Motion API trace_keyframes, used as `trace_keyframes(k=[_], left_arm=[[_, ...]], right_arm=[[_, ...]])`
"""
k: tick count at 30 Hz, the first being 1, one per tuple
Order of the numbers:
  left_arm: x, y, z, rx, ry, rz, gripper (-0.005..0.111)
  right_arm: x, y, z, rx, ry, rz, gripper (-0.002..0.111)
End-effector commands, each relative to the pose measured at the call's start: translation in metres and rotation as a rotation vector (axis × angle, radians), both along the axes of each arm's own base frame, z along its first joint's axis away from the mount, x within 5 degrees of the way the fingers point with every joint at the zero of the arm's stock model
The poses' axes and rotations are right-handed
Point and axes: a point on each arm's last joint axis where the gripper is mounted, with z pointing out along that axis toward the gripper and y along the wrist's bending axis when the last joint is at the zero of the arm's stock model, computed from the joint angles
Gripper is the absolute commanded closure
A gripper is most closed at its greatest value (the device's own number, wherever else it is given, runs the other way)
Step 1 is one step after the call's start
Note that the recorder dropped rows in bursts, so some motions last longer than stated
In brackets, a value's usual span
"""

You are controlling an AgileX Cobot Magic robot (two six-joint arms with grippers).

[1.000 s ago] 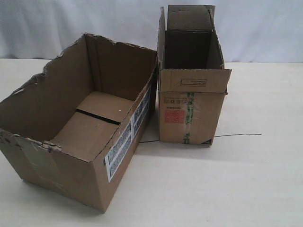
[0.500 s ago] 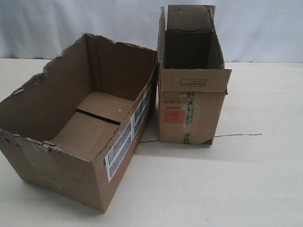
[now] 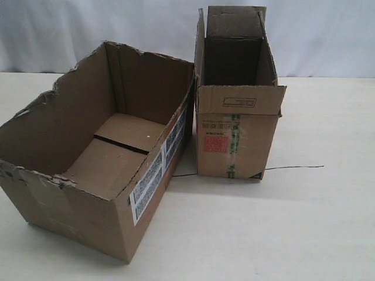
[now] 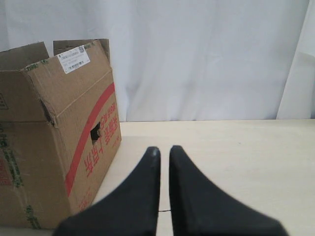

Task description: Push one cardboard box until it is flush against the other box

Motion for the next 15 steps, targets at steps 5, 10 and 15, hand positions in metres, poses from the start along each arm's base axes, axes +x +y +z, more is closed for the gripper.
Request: trace_keyframes(k=[5, 10, 15], left_arm=[[0.047, 0.014, 0.057, 0.361, 0.828, 0.06, 0.107], [0.075, -0.014, 0.046, 0.282, 1.148, -0.264, 0.107], [0.069, -0.03, 0.017, 0.265, 1.223, -0.406, 0.107]], right_arm=[[0.0, 0.0, -0.001, 0.002, 0.002, 0.005, 0.103], [0.0, 0.0, -0.001, 0.002, 0.002, 0.005, 0.103], [0.0, 0.0, -0.001, 0.002, 0.002, 0.005, 0.103]])
